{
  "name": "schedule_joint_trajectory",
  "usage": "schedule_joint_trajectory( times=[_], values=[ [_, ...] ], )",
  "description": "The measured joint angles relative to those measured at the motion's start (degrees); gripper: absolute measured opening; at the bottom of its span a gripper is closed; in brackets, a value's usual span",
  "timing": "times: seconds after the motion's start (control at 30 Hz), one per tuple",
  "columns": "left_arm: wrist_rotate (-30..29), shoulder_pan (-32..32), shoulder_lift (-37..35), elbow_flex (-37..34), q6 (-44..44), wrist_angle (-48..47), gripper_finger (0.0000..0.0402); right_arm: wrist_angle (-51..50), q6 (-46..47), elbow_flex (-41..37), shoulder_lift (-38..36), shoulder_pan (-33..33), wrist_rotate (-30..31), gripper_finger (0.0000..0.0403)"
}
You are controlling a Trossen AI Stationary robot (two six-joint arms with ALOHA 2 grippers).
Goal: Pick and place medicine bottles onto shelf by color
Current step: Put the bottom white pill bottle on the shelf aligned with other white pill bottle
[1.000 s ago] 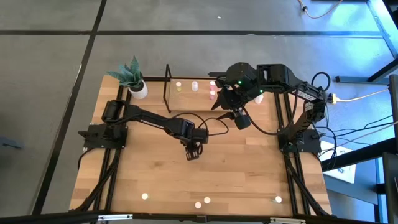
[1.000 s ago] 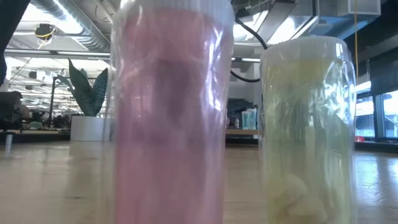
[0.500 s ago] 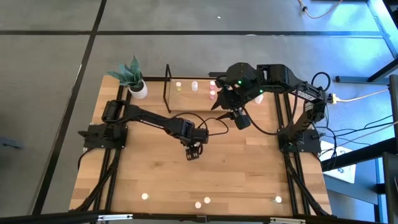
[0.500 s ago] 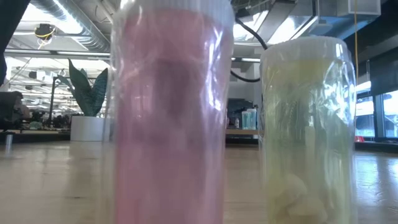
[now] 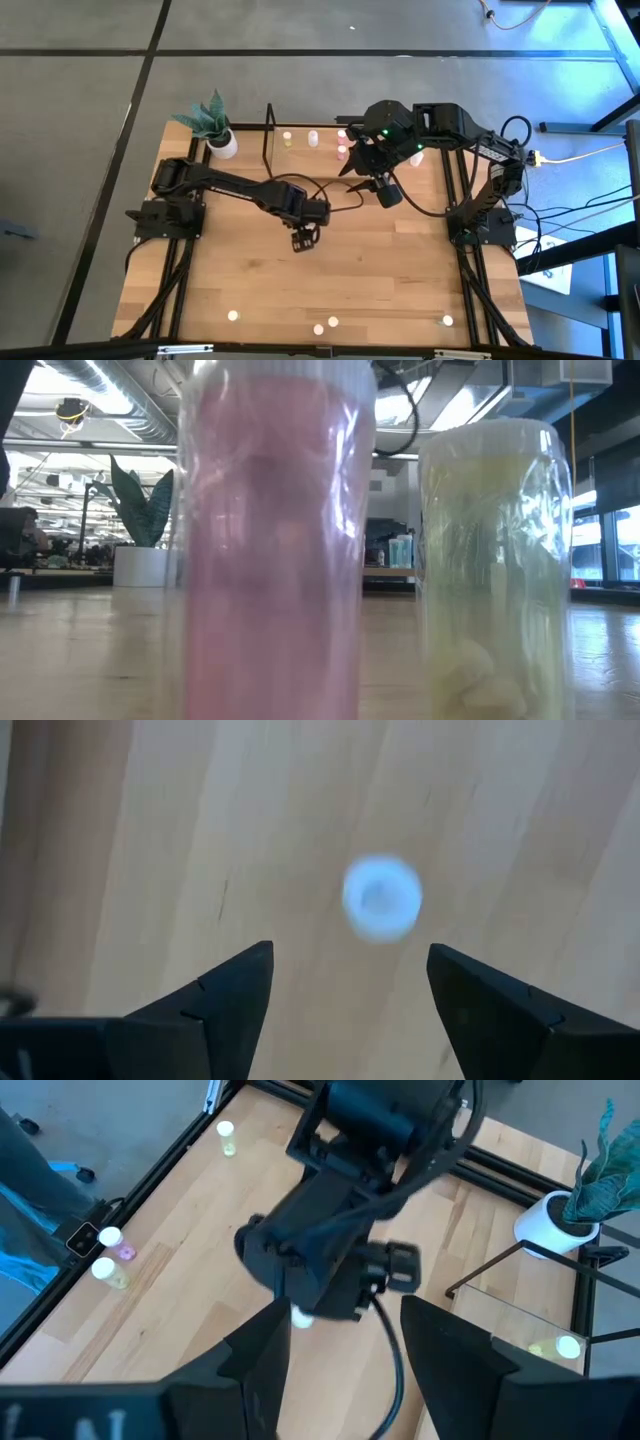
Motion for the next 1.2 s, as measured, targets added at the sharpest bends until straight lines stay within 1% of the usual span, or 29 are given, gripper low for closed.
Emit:
schedule_joint_trajectory(
  times=[0.07,0.17,0.3,0.5,0.77,0.9,1.2],
  values=[
    [-0.7,-0.5,-1.5,0.0,-1.4,-3.0,0.0257,0.3,0.0,0.0,0.0,0.0,0.0,0.0193],
    [-4.1,-1.7,-4.4,0.0,-4.2,-7.6,0.0257,0.3,0.0,0.0,0.0,0.0,0.0,0.0193],
    [-8.0,-4.1,-8.8,0.0,-8.1,-10.8,0.0257,0.3,0.0,0.0,0.0,0.0,0.0,0.0193],
    [-11.0,-8.5,-15.3,0.0,-13.2,-11.5,0.0257,0.4,0.0,0.0,0.0,0.0,0.0,0.0193],
    [-17.4,-16.4,-22.0,0.0,-21.8,-13.9,0.0257,0.7,0.0,0.0,0.0,0.0,0.0,0.0193],
    [-21.1,-20.1,-23.9,0.0,-28.3,-16.1,0.0257,0.7,0.0,0.0,0.0,0.0,0.0,0.0193],
    [-26.4,-26.0,-25.2,0.0,-40.8,-22.3,0.0257,2.1,1.5,0.0,0.0,0.0,-0.1,0.0193]
  ],
)
